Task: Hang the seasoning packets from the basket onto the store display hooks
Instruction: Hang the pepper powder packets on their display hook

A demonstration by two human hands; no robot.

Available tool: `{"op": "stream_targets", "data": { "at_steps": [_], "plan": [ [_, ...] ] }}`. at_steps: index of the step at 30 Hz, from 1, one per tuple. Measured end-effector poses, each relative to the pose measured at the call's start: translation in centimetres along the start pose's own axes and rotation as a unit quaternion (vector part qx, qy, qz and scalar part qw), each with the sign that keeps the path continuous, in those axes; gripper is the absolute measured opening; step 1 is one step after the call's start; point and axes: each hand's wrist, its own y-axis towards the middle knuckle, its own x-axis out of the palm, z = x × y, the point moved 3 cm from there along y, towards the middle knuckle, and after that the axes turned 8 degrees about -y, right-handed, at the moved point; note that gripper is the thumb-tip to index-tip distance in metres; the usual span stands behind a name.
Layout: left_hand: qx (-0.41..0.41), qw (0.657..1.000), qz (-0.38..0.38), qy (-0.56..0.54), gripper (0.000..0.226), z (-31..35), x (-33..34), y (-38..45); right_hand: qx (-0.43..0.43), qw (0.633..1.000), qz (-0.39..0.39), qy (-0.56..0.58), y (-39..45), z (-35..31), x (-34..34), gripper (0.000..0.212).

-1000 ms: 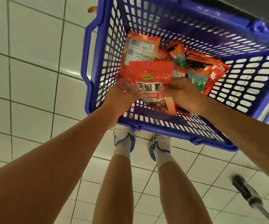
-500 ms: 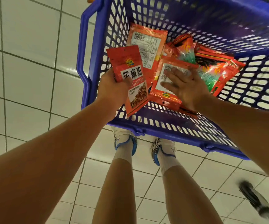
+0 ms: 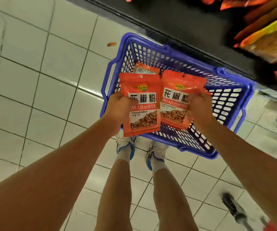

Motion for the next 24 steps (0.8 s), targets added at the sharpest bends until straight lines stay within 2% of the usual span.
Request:
{"op": "stream_targets", "data": {
  "at_steps": [2, 5, 8, 10, 13, 16, 21, 24],
  "plan": [
    [0.008, 1.000, -0.006, -0.016, 0.024, 1.9, 0.0, -3.2, 0.037, 0.997, -0.006, 0.068, -2.6, -2.9, -0.2, 0.023],
    [0.036, 0.999, -0.014, -0.032, 0.022, 4.9, -0.4, -8.5, 0.048, 0.988, -0.049, 0.136, -7.5, -7.4, -0.6, 0.008],
    [0.068, 0.995, -0.033, -0.060, 0.016, 8.4, -0.9, -14.5, 0.033, 0.986, -0.057, 0.151, -13.1, -12.8, -2.1, 0.020],
    [0.099, 0.992, -0.042, -0.064, 0.016, 11.2, -1.0, -19.1, -0.015, 0.988, -0.061, 0.140, -17.0, -17.1, -3.8, 0.016],
    [0.158, 0.985, -0.045, -0.047, 0.013, 15.9, -1.2, -26.2, -0.096, 0.991, -0.026, 0.090, -23.3, -23.8, -7.4, 0.027],
    [0.197, 0.976, -0.074, -0.058, 0.011, 21.1, -1.5, -33.3, -0.190, 0.981, -0.003, 0.042, -30.4, -30.7, -11.5, 0.012],
    [0.281, 0.945, -0.154, -0.058, 0.011, 30.5, -0.9, -45.2, -0.282, 0.952, 0.073, 0.089, -41.1, -39.6, -17.7, 0.006],
    [0.335, 0.919, -0.201, -0.052, 0.008, 35.3, 0.0, -51.7, -0.326, 0.929, 0.112, 0.135, -46.2, -43.9, -20.6, 0.012]
  ]
}}
